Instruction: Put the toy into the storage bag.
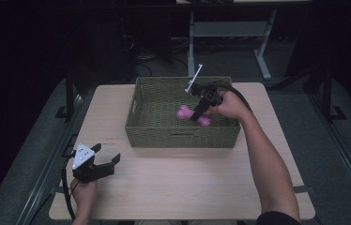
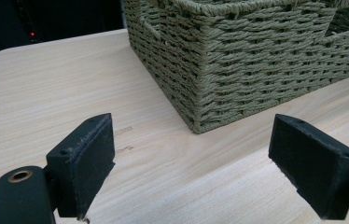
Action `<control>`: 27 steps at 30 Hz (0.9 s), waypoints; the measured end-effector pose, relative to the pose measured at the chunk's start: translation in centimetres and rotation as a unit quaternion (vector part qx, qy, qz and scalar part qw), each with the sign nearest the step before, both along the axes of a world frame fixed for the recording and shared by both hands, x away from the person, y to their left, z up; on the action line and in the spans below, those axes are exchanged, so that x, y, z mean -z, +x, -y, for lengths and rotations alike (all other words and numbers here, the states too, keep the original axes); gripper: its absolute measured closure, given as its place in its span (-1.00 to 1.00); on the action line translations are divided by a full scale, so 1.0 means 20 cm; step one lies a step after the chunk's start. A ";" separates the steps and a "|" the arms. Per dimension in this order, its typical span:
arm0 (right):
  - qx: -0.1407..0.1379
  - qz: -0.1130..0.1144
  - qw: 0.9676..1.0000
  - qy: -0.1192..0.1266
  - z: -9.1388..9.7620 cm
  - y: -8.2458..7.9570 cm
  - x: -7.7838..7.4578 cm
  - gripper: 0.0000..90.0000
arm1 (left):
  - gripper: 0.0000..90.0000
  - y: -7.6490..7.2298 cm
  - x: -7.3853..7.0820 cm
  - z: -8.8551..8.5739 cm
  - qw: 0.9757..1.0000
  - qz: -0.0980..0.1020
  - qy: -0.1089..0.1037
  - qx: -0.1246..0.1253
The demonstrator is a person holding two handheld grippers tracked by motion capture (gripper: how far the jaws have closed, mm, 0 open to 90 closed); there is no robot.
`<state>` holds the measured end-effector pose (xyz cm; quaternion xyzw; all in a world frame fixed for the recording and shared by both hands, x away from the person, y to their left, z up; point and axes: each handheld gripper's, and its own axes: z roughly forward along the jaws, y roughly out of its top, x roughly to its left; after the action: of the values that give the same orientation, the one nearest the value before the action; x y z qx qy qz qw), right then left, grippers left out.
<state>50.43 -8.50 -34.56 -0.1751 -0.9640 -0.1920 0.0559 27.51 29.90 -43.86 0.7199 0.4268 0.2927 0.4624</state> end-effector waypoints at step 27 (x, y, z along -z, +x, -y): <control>0.005 -0.014 1.000 -0.003 0.01 0.00 0.09 0.29 | -0.69 0.00 0.00 0.00 1.000 -0.001 0.001 0.001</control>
<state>50.48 -8.61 -36.39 -0.1831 -0.9627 -0.1871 0.0682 27.52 29.87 -43.87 0.7210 0.4266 0.2918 0.4616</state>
